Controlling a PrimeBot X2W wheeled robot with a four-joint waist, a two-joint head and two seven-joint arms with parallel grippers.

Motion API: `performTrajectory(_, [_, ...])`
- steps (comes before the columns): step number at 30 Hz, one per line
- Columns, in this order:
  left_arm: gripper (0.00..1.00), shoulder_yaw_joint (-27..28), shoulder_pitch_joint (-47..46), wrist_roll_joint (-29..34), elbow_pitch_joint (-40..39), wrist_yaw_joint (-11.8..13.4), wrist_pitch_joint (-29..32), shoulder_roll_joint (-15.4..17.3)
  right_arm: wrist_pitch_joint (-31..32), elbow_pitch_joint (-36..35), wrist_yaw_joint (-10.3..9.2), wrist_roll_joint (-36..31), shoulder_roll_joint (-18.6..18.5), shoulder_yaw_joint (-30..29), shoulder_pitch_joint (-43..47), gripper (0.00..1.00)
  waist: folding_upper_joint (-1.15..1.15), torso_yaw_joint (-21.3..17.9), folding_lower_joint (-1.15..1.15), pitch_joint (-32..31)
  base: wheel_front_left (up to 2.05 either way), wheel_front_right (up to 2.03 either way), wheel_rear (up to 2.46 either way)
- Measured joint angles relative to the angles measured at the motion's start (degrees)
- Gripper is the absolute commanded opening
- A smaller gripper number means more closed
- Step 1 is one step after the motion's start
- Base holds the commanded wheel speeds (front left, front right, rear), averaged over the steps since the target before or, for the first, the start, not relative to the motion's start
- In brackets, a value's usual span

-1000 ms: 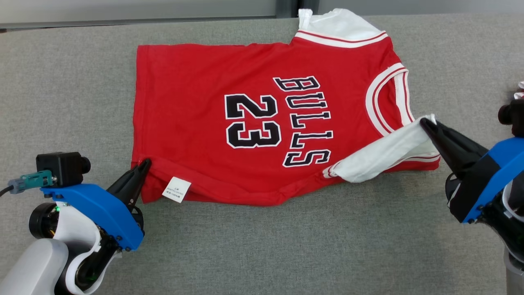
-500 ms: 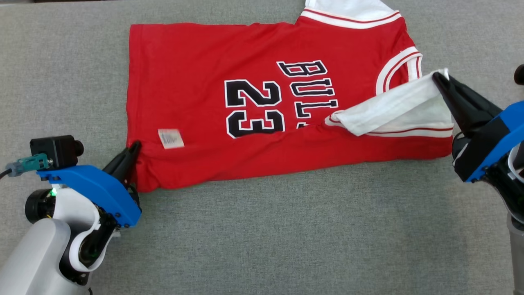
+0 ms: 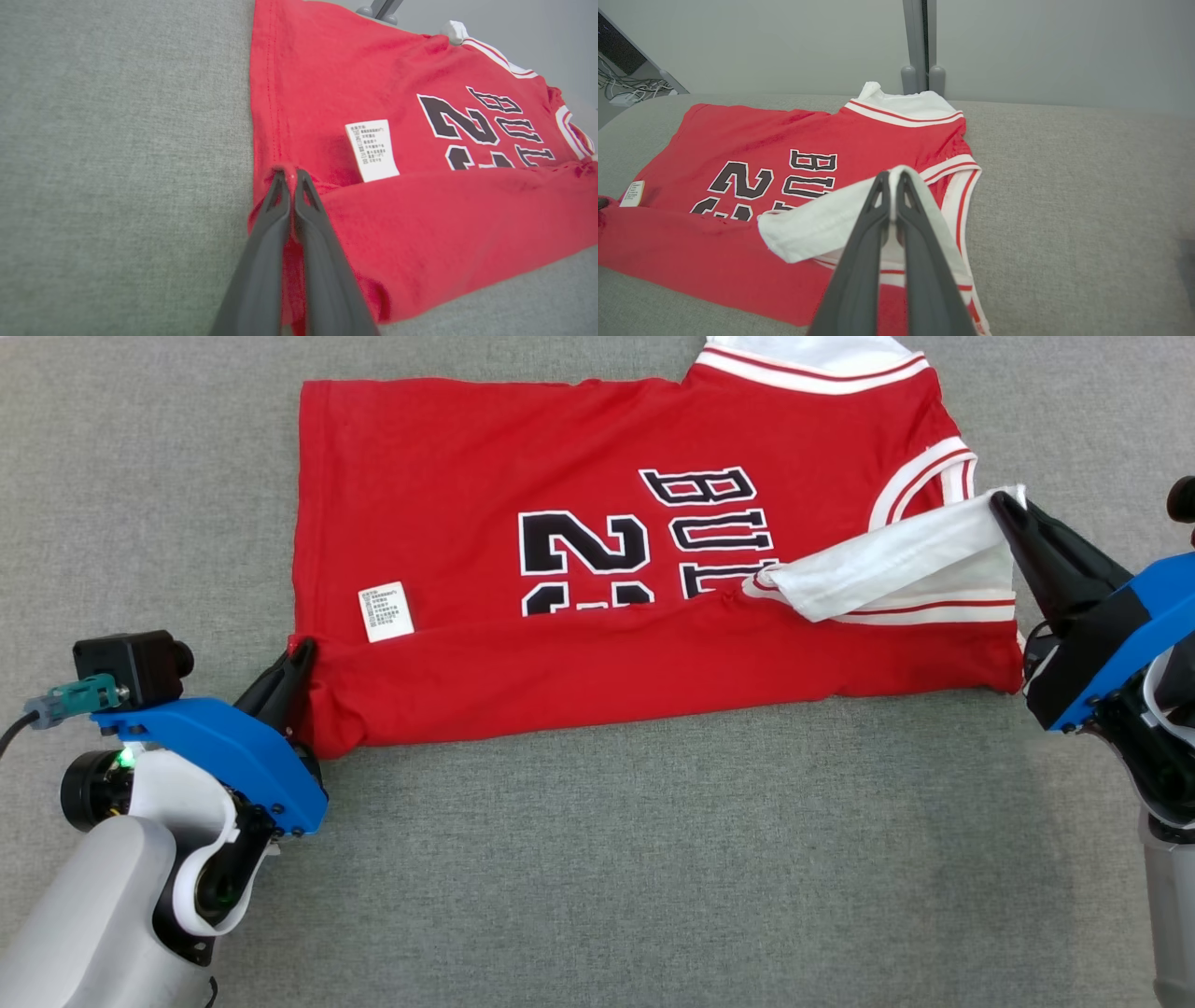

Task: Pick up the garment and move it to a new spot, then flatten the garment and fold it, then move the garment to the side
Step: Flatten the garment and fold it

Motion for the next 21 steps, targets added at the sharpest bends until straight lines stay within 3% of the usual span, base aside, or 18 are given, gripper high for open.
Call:
performTrajectory(5, [1.00,-0.67,-0.31,1.05,0.98,0.04,-0.82,-0.23,-1.98,0.46,0.00,0.05,0.70,0.37,-0.15,1.00,0.00,0.18,0.00,-0.72,0.00,0.00,0.00])
performTrajectory(12, [1.00,-1.56,1.84,4.47,1.00,3.22,-3.12,0.31,-4.48,0.11,0.00,0.22,1.45,-1.04,1.31,1.00,0.00,0.32,0.00,-2.84,0.00,0.00,0.00])
performTrajectory(21, [1.00,-3.74,5.56,7.32,-1.38,6.57,-6.32,-1.38,0.76,-0.48,0.00,-4.82,6.50,-6.99,9.59,1.00,0.00,0.30,-0.02,-5.56,0.00,0.00,0.00])
